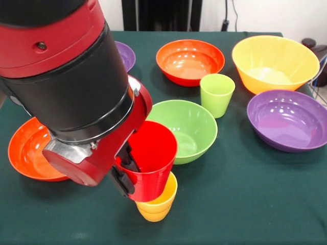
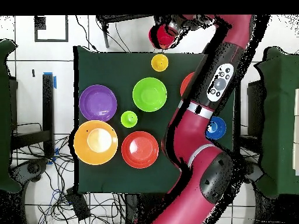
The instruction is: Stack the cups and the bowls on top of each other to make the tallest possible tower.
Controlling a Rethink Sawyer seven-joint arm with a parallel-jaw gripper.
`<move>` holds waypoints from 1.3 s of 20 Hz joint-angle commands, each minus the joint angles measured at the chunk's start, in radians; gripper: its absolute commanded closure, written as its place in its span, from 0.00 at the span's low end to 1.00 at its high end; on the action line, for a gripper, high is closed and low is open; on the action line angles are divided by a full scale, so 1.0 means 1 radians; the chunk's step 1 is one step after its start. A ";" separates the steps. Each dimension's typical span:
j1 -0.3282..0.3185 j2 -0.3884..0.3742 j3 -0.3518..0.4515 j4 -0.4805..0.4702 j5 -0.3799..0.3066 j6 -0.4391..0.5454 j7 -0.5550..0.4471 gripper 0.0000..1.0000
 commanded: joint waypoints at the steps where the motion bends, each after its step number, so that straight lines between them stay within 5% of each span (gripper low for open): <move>1: -0.008 0.035 -0.191 -0.030 0.018 0.103 -0.002 1.00; 12: -0.009 0.037 -0.266 0.003 0.146 0.078 0.066 1.00; 26: 0.005 0.035 -0.320 -0.010 0.219 0.031 0.084 1.00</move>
